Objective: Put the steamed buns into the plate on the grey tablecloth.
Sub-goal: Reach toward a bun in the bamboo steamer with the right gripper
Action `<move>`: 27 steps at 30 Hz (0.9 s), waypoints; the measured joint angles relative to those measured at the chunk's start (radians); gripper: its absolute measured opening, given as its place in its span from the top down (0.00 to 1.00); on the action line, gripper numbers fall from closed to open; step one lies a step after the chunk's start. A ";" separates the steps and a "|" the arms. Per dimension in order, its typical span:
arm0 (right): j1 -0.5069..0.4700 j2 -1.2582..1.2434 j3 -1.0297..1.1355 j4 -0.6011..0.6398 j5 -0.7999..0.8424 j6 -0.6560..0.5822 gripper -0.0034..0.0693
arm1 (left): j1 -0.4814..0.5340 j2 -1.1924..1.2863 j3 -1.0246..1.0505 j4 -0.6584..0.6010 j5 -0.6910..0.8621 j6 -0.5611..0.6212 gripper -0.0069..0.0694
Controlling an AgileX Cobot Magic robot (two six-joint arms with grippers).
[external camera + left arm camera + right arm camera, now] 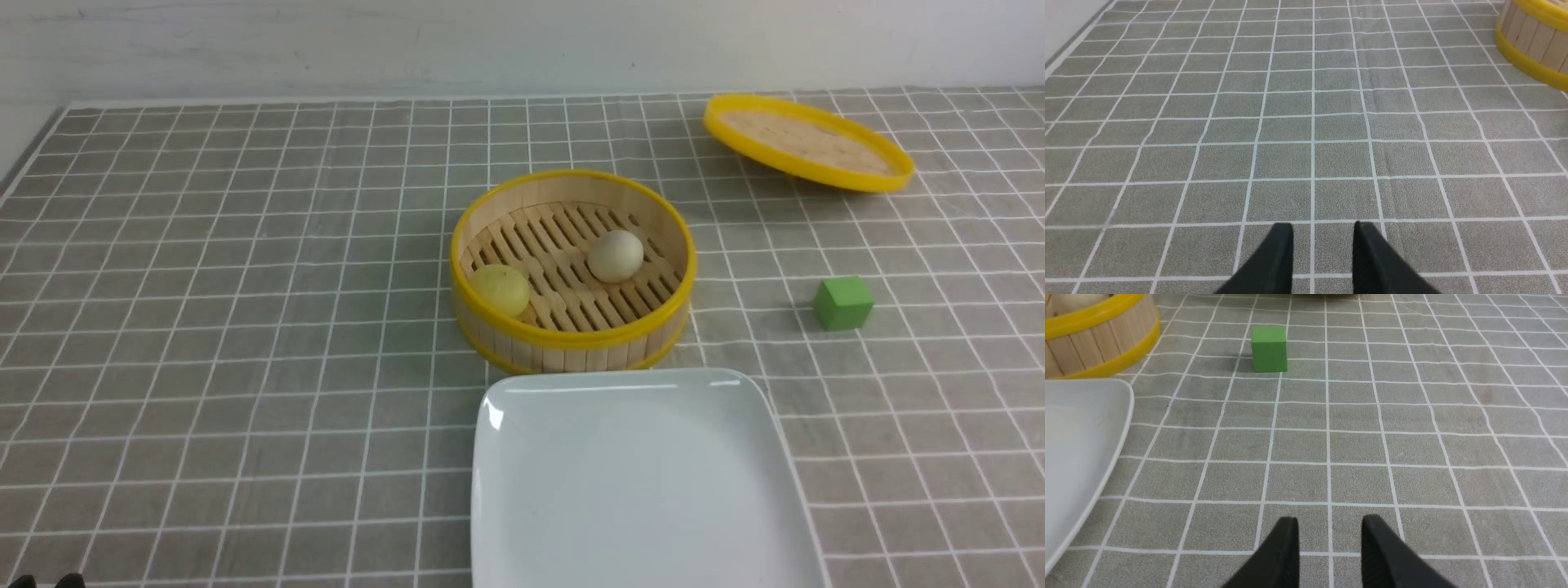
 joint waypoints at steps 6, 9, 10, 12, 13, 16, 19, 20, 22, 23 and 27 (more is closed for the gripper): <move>0.000 0.000 0.000 0.000 0.000 0.000 0.62 | 0.000 0.000 0.000 0.000 0.000 0.000 0.59; 0.000 0.000 0.000 0.000 0.000 0.000 0.62 | 0.000 0.000 0.000 0.006 0.000 0.000 0.59; 0.000 0.000 0.000 0.000 0.000 0.000 0.62 | 0.000 0.000 0.000 0.009 0.000 0.000 0.59; 0.000 0.000 0.000 0.000 0.000 0.000 0.62 | 0.000 0.000 0.000 0.012 0.000 0.000 0.59; 0.000 0.000 0.000 0.000 0.000 0.000 0.62 | 0.000 0.000 0.000 0.014 0.000 0.000 0.59; 0.000 0.000 0.000 0.000 0.000 0.000 0.62 | 0.000 0.000 0.000 0.015 0.000 0.000 0.59; 0.000 0.000 0.000 -0.001 -0.003 0.005 0.62 | 0.000 0.000 0.000 0.010 0.001 -0.008 0.59; 0.000 0.000 0.000 0.002 -0.003 0.007 0.62 | 0.000 0.000 0.000 0.006 0.001 -0.011 0.59; 0.000 0.000 0.002 0.092 -0.019 0.087 0.62 | 0.000 0.000 0.000 -0.105 -0.004 -0.104 0.59; 0.000 0.000 0.003 0.154 -0.026 0.132 0.62 | 0.000 0.000 0.000 -0.170 -0.007 -0.169 0.59; 0.000 0.000 0.006 0.478 -0.039 0.359 0.62 | 0.000 0.000 0.003 -0.538 -0.007 -0.460 0.59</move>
